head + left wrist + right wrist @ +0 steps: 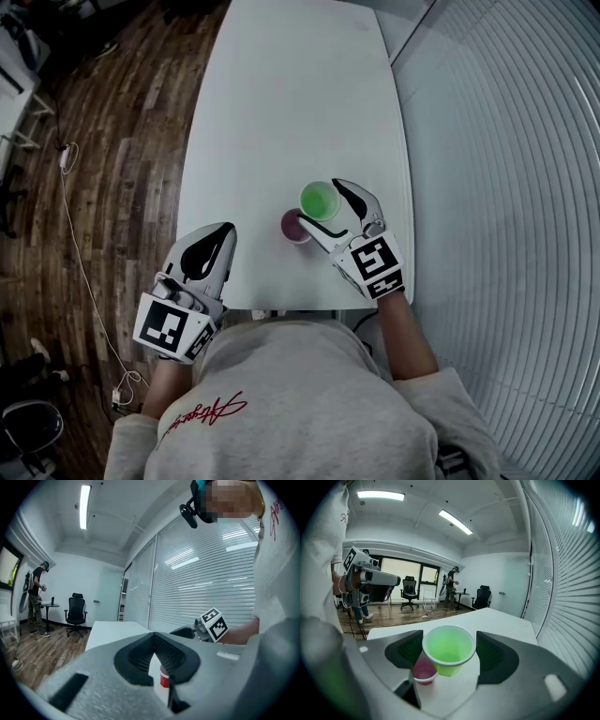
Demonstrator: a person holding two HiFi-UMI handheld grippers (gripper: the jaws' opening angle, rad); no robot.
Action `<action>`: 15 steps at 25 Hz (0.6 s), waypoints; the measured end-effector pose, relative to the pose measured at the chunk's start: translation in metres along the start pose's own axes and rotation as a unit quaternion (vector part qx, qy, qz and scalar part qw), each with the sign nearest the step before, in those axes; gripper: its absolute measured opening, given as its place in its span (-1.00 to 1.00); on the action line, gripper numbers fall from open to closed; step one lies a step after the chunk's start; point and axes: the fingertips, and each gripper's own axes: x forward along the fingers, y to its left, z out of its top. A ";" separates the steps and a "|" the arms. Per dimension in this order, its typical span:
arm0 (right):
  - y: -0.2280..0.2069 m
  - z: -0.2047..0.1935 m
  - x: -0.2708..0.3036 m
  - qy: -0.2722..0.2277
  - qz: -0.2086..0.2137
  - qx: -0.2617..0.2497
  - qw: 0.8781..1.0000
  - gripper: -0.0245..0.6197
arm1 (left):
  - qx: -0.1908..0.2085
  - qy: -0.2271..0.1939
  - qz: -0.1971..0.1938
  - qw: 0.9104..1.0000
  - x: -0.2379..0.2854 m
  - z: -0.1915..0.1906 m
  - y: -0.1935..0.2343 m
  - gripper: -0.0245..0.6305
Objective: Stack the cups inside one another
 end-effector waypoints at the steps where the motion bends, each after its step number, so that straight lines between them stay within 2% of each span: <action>1: 0.001 0.001 -0.001 -0.002 -0.001 0.001 1.000 0.18 | 0.000 0.000 -0.002 1.000 0.000 0.000 -0.001 -0.94; 15: 0.015 0.001 -0.007 -0.009 0.005 0.005 1.000 0.18 | -0.005 0.004 -0.014 1.000 0.000 -0.004 -0.008 -0.94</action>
